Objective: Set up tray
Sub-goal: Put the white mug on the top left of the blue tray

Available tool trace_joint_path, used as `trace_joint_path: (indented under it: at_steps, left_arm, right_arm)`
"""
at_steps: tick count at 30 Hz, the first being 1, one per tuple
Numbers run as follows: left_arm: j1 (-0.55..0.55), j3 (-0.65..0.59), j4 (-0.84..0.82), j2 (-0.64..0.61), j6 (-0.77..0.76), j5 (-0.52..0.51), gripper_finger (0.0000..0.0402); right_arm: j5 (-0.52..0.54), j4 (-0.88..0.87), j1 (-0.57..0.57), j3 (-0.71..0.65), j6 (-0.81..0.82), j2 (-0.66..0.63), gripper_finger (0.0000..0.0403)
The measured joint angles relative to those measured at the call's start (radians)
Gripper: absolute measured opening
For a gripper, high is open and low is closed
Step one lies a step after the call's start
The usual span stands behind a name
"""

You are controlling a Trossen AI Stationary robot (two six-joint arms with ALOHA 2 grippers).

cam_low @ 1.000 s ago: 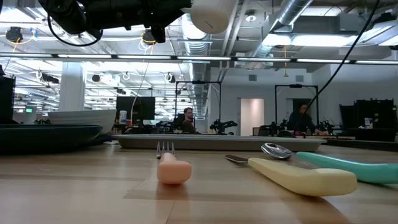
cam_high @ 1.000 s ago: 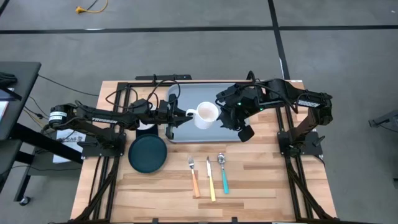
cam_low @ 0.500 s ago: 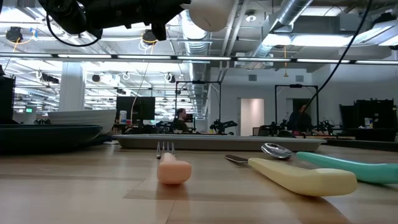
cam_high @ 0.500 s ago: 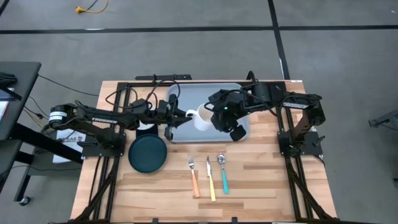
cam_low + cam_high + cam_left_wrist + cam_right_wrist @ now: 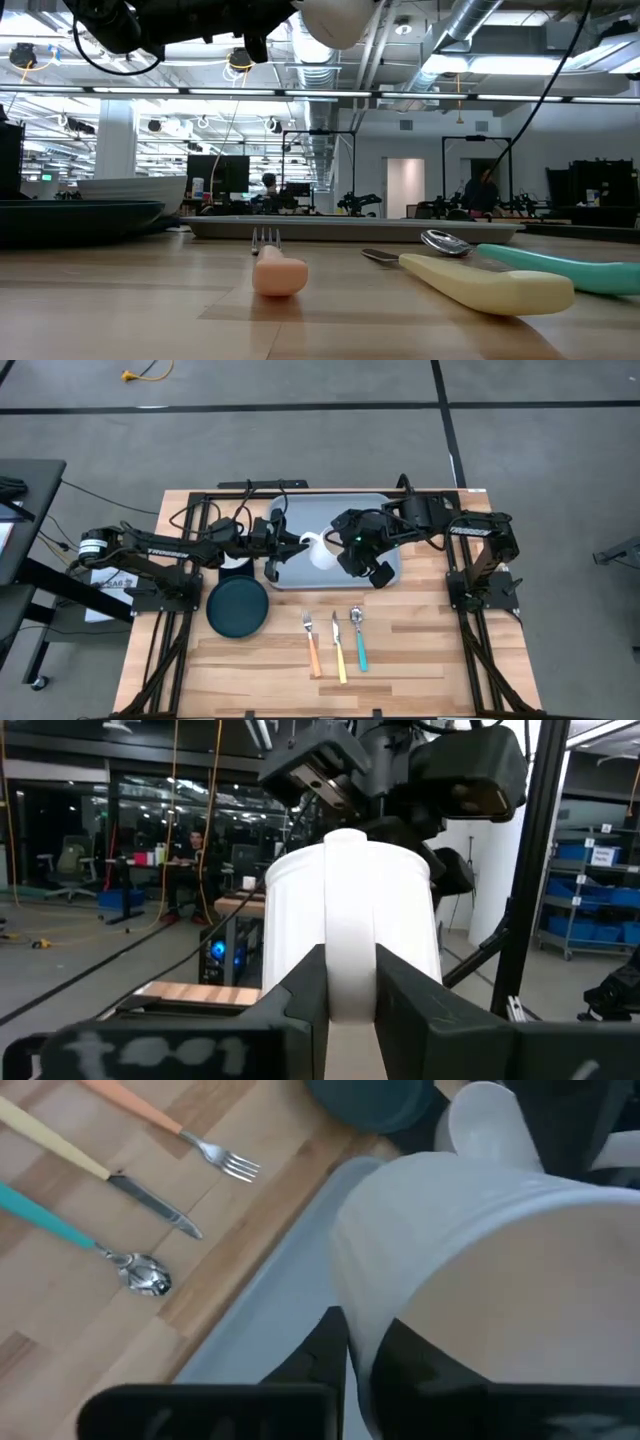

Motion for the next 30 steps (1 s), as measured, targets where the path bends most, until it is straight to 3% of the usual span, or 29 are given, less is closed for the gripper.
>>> trace_joint_path:
  at_steps: [6, 19, 24, 30]
  left_arm:
    - [0.000, 0.014, -0.035, 0.000, -0.014, 0.001, 0.0056]
    - [-0.002, 0.241, -0.480, 0.001, -0.005, 0.041, 0.0134]
    - [-0.002, 0.318, -0.599, 0.001, -0.011, 0.102, 0.0145]
    - [-0.003, 0.393, -0.725, 0.001, -0.015, 0.105, 0.0147]
  right_arm:
    - [-0.016, -0.028, 0.001, 0.005, 0.001, 0.000, 0.0006]
    - [-0.097, -0.108, -0.002, 0.002, 0.025, 0.000, 0.0000]
    - [-0.131, -0.124, 0.013, 0.001, 0.026, 0.000, 0.0000]
    - [-0.153, -0.116, 0.042, -0.001, 0.014, 0.003, 0.0000]
